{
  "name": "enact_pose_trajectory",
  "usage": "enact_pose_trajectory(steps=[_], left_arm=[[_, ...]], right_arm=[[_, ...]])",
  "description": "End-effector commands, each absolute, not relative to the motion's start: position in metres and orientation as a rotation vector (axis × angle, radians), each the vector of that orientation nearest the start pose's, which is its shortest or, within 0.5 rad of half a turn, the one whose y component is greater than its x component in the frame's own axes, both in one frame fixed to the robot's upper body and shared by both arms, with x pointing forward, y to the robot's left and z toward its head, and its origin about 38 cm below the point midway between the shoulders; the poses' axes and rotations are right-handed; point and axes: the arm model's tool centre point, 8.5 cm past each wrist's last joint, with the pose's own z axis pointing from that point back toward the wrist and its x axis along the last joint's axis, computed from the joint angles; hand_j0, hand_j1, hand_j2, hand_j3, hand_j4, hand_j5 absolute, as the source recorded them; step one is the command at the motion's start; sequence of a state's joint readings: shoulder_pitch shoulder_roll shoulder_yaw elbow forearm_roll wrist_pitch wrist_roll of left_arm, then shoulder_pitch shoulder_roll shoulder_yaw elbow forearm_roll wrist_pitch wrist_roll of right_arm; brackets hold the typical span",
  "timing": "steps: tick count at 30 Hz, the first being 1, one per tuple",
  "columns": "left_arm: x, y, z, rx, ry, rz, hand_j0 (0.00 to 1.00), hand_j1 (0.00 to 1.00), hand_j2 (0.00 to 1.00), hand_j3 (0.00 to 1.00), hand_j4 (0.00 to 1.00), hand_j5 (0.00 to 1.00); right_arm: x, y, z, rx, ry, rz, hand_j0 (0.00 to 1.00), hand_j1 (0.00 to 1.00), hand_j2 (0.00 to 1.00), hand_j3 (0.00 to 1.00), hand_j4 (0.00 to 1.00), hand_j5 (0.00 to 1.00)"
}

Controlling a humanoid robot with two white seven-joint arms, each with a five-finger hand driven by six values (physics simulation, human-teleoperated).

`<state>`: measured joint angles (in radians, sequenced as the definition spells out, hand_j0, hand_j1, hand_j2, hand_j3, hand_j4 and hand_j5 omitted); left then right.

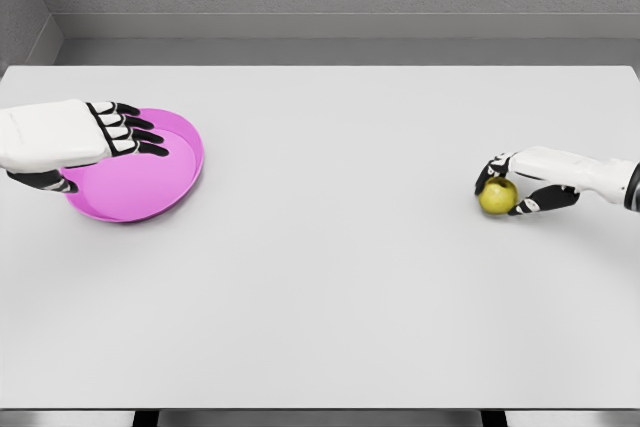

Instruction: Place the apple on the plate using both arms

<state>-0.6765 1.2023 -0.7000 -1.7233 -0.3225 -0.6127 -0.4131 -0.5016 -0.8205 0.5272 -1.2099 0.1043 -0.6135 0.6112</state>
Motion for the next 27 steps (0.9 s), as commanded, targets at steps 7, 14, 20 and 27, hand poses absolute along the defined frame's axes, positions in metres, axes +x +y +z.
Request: enact_pose_trajectory(steps=[7,14,20,27], left_arm=[[0.378,0.35,0.287,-0.727,1.793,3.023,1.0,1.0,1.0,1.0,1.0,1.0],[0.378,0.349,0.287,-0.726,1.793,3.022,1.0,1.0,1.0,1.0,1.0,1.0],[0.378,0.349,0.287,-0.726,1.793,3.022,1.0,1.0,1.0,1.0,1.0,1.0],[0.378,0.349,0.287,-0.726,1.793,3.022,1.0,1.0,1.0,1.0,1.0,1.0]], right_arm=[[0.425,-0.373,0.158,-0.138,-1.361,1.694,0.42,0.42,0.42,0.42,0.42,0.42],[0.42,-0.26,0.201,-0.005,-1.624,1.898,0.43,0.43,0.43,0.43,0.43,0.43],[0.405,-0.181,0.233,0.116,-1.817,2.017,0.43,0.43,0.43,0.43,0.43,0.43],[0.447,-0.296,0.26,-0.209,-1.747,1.767,1.0,1.0,1.0,1.0,1.0,1.0]])
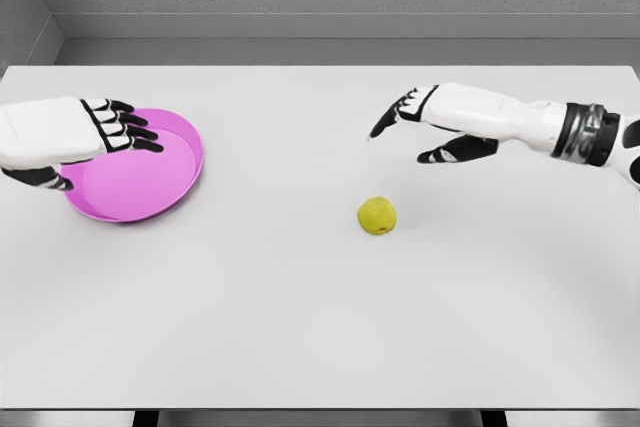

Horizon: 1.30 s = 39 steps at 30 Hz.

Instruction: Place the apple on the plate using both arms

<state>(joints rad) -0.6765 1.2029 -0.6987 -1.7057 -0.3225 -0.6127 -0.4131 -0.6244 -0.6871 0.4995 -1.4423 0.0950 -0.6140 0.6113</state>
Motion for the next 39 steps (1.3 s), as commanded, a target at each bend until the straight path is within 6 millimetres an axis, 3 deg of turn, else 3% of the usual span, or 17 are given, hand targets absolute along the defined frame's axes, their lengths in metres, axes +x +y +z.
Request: enact_pose_trajectory(steps=[1,2,5,6,8,12,14,16,19,20,23,30,34,39], left_arm=[[0.378,0.349,0.287,-0.726,1.793,3.022,1.0,1.0,1.0,1.0,1.0,1.0],[0.378,0.349,0.287,-0.724,1.795,3.02,1.0,1.0,1.0,1.0,1.0,1.0],[0.378,0.348,0.286,-0.72,1.796,3.021,1.0,1.0,1.0,1.0,1.0,1.0],[0.378,0.348,0.286,-0.72,1.796,3.021,1.0,1.0,1.0,1.0,1.0,1.0],[0.378,0.347,0.286,-0.718,1.798,3.018,1.0,1.0,1.0,1.0,1.0,1.0],[0.375,0.33,0.27,-0.609,1.813,3.016,1.0,1.0,1.0,1.0,1.0,1.0],[0.385,0.288,0.286,-0.552,1.859,2.87,1.0,1.0,1.0,1.0,1.0,1.0],[0.389,0.248,0.289,-0.454,1.883,2.771,1.0,1.0,1.0,1.0,1.0,1.0],[0.391,0.167,0.294,-0.257,1.941,2.578,1.0,1.0,1.0,1.0,1.0,1.0],[0.388,0.137,0.279,-0.146,1.936,2.557,1.0,1.0,1.0,1.0,1.0,1.0],[0.393,0.096,0.246,0.007,1.901,2.596,1.0,1.0,1.0,1.0,1.0,1.0],[0.39,0.062,0.239,-0.011,1.822,2.556,1.0,1.0,1.0,1.0,1.0,1.0],[0.389,0.061,0.24,0.006,1.845,2.543,1.0,1.0,1.0,1.0,1.0,1.0],[0.393,0.066,0.228,0.051,1.897,2.576,1.0,1.0,1.0,1.0,1.0,1.0]], right_arm=[[0.451,-0.308,0.251,-0.215,-1.716,1.735,1.0,1.0,1.0,1.0,1.0,1.0],[0.454,-0.321,0.24,-0.22,-1.678,1.696,1.0,1.0,1.0,1.0,1.0,1.0],[0.453,-0.387,0.209,-0.279,-1.577,1.501,1.0,1.0,1.0,1.0,1.0,1.0],[0.447,-0.411,0.212,-0.323,-1.548,1.474,1.0,1.0,1.0,1.0,1.0,1.0],[0.444,-0.421,0.216,-0.346,-1.542,1.461,1.0,1.0,1.0,1.0,1.0,1.0],[0.442,-0.426,0.219,-0.36,-1.55,1.446,1.0,1.0,1.0,1.0,1.0,1.0],[0.443,-0.424,0.219,-0.359,-1.556,1.446,1.0,1.0,1.0,1.0,1.0,1.0],[0.444,-0.423,0.221,-0.36,-1.561,1.446,1.0,1.0,1.0,1.0,1.0,1.0],[0.444,-0.423,0.223,-0.367,-1.561,1.449,1.0,1.0,1.0,1.0,1.0,1.0],[0.444,-0.422,0.22,-0.375,-1.544,1.466,1.0,1.0,1.0,1.0,1.0,1.0],[0.445,-0.42,0.219,-0.388,-1.531,1.485,1.0,1.0,1.0,1.0,1.0,1.0],[0.449,-0.405,0.209,-0.37,-1.535,1.498,1.0,1.0,1.0,1.0,1.0,1.0],[0.451,-0.398,0.206,-0.353,-1.55,1.491,1.0,1.0,1.0,1.0,1.0,1.0],[0.45,-0.398,0.203,-0.352,-1.541,1.496,1.0,1.0,1.0,1.0,1.0,1.0]])
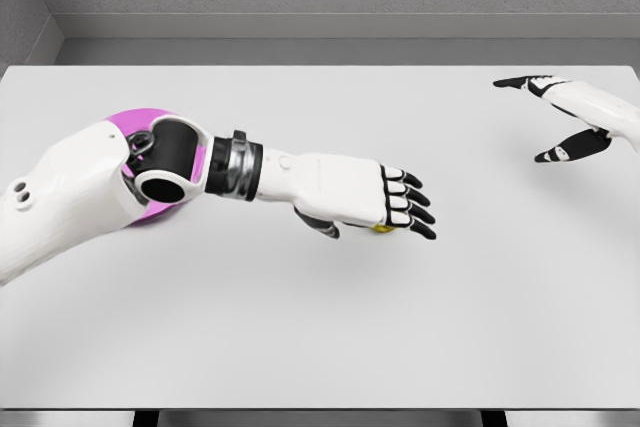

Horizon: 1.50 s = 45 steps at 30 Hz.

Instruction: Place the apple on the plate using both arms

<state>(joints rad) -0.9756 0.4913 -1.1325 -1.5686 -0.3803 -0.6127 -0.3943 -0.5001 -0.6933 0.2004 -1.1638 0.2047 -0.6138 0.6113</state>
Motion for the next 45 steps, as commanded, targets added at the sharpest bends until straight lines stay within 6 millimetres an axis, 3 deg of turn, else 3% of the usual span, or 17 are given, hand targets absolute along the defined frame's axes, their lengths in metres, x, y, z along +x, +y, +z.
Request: enact_pose_trajectory(steps=[1,3,7,20,23,34,37,45], left_arm=[[0.408,0.069,0.217,0.041,1.958,2.608,1.0,1.0,1.0,1.0,1.0,1.0],[0.415,0.065,0.205,0.053,1.978,2.639,1.0,1.0,1.0,1.0,1.0,1.0],[0.412,0.055,0.206,0.073,1.982,2.621,1.0,1.0,1.0,1.0,1.0,1.0],[0.428,0.062,0.183,0.066,1.981,2.719,0.96,0.96,0.96,0.96,0.96,0.96],[0.431,0.052,0.173,0.087,1.973,2.743,0.96,0.96,0.96,0.96,0.96,0.96],[0.429,0.046,0.17,0.104,1.959,2.743,0.91,0.91,0.91,0.91,0.91,0.91],[0.44,0.05,0.162,0.081,1.961,2.796,0.91,0.91,0.91,0.91,0.91,0.91],[0.436,0.037,0.164,0.108,1.971,2.766,0.91,0.91,0.91,0.91,0.91,0.91]], right_arm=[[0.45,-0.398,0.202,-0.357,-1.534,1.503,1.0,1.0,1.0,1.0,1.0,1.0],[0.45,-0.398,0.201,-0.356,-1.53,1.504,1.0,1.0,1.0,1.0,1.0,1.0],[0.45,-0.396,0.2,-0.35,-1.533,1.503,1.0,1.0,1.0,1.0,1.0,1.0],[0.451,-0.392,0.197,-0.342,-1.538,1.502,1.0,1.0,1.0,1.0,1.0,1.0],[0.451,-0.391,0.197,-0.34,-1.537,1.504,1.0,1.0,1.0,1.0,1.0,1.0],[0.452,-0.388,0.195,-0.341,-1.534,1.511,1.0,1.0,1.0,1.0,1.0,1.0],[0.452,-0.388,0.195,-0.341,-1.534,1.511,1.0,1.0,1.0,1.0,1.0,1.0],[0.452,-0.388,0.194,-0.34,-1.533,1.511,1.0,1.0,1.0,1.0,1.0,1.0]])
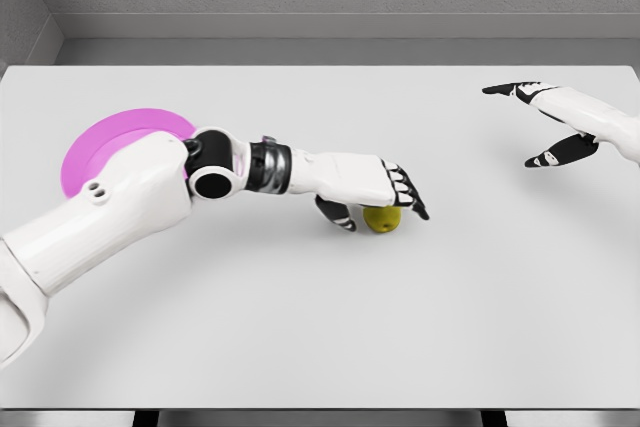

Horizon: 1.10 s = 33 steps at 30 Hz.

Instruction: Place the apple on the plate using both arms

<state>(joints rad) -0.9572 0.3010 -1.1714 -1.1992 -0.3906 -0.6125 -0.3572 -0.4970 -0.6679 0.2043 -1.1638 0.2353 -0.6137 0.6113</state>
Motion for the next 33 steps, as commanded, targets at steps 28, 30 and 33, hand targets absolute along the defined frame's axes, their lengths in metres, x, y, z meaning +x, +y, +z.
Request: enact_pose_trajectory(steps=[28,30,33], left_arm=[[0.444,0.03,0.158,0.069,1.913,2.815,0.86,0.86,0.86,0.86,0.86,0.86],[0.447,0.032,0.155,0.056,1.903,2.833,0.85,0.85,0.85,0.85,0.85,0.85],[0.447,0.03,0.155,0.059,1.903,2.83,0.84,0.84,0.84,0.84,0.84,0.84]], right_arm=[[0.453,-0.387,0.195,-0.344,-1.532,1.516,1.0,1.0,1.0,1.0,1.0,1.0],[0.453,-0.387,0.195,-0.346,-1.532,1.517,1.0,1.0,1.0,1.0,1.0,1.0],[0.453,-0.387,0.196,-0.346,-1.534,1.516,1.0,1.0,1.0,1.0,1.0,1.0]])
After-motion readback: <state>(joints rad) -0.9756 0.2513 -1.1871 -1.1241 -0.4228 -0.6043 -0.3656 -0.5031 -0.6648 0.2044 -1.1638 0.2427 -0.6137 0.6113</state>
